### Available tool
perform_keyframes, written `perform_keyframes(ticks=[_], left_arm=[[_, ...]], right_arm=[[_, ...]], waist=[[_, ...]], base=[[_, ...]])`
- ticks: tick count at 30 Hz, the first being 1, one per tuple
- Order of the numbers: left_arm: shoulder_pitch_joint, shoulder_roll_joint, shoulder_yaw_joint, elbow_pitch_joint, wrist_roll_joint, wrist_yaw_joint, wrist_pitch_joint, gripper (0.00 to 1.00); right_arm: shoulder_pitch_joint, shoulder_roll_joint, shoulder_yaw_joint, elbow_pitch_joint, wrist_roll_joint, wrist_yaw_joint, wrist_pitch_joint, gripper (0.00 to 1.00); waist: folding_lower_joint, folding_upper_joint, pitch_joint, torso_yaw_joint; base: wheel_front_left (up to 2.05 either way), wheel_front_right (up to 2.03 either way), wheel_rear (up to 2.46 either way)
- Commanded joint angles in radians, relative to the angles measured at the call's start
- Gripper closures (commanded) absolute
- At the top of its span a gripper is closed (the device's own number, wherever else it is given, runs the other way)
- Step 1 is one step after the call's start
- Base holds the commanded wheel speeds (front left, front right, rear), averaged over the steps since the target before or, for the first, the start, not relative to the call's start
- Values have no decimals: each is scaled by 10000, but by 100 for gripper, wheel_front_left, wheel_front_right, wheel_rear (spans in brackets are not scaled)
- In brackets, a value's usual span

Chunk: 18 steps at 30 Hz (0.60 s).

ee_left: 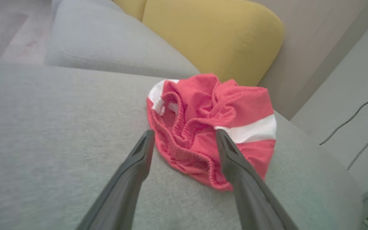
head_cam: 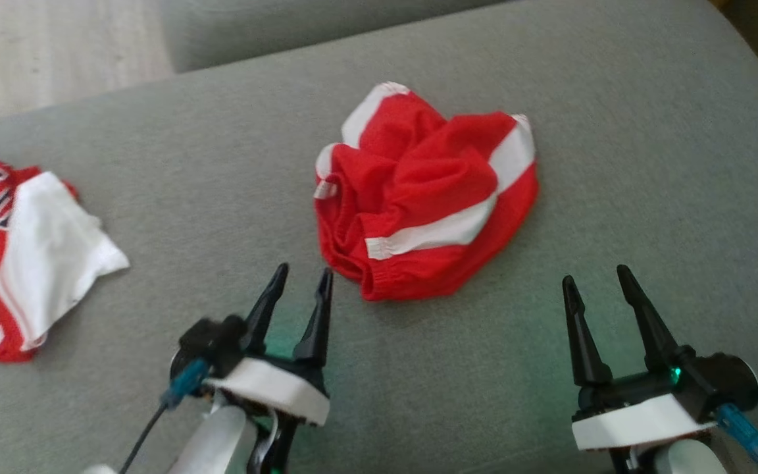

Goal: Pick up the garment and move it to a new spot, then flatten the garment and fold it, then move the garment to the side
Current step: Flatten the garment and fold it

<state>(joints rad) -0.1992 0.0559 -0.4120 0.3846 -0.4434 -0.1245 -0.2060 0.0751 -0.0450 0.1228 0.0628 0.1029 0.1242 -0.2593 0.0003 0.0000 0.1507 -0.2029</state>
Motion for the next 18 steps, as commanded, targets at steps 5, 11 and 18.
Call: perform_keyframes(ticks=[5, 11, 18], left_arm=[[-1077, 287, -677, 35, -1773, -57, 688, 0], [-1503, 847, -1123, -102, -3120, -59, 931, 0], [-1880, 1385, -1790, -243, -3534, -60, 881, 0]], right_arm=[[-380, -52, 279, -443, 15, 65, -24, 0], [-455, -52, 300, -509, 88, 65, -24, 0], [-483, -52, 329, -524, 167, 65, -24, 0]], waist=[[-3, 0, 687, -870], [-3, 0, 937, -1293], [-3, 0, 1084, -1624]], base=[[0, 0, 0], [0, 0, 0], [0, 0, 0]])
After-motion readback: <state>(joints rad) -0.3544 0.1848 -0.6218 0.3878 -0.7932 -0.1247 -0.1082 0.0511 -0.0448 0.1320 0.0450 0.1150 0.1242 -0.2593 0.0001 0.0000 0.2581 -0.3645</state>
